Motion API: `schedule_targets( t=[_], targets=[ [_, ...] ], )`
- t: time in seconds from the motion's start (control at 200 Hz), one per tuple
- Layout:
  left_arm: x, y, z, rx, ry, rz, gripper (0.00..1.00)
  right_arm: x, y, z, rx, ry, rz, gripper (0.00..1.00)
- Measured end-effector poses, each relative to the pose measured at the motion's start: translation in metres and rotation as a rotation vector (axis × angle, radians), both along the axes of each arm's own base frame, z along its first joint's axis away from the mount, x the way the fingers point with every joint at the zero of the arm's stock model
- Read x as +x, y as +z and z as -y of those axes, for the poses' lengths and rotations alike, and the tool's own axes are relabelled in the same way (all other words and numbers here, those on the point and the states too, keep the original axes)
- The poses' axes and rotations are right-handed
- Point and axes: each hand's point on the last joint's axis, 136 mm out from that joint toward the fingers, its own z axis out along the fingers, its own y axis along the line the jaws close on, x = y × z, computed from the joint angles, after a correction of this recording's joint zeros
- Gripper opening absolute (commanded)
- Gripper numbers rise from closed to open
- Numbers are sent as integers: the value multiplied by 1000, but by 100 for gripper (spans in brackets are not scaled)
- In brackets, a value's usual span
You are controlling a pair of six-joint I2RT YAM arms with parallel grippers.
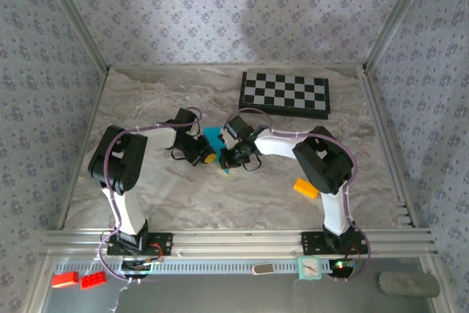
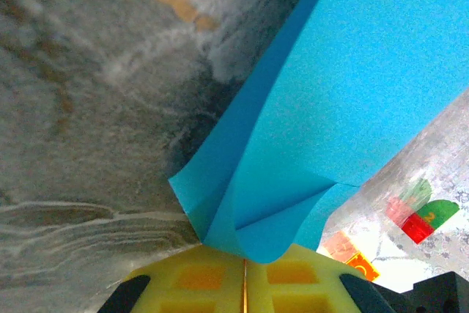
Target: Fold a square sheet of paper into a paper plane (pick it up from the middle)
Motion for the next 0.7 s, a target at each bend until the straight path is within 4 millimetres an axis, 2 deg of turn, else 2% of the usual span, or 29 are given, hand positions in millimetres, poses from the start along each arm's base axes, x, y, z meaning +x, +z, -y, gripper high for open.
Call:
schedule_targets(
  t=[0.445, 0.515, 0.63, 0.7],
  targets=[
    [8, 6, 1, 7, -40, 70, 16, 6, -1, 3, -29, -16, 10, 3],
    [15, 14, 2, 3, -51, 124, 11, 6, -1, 4, -32, -17, 6, 1],
    [23, 30, 5, -21, -77, 234, 9, 6, -1, 5, -39, -18, 1, 0],
    [24, 32, 6, -31, -90, 277, 8, 6, -1, 5, -40, -19, 0, 0]
  ],
)
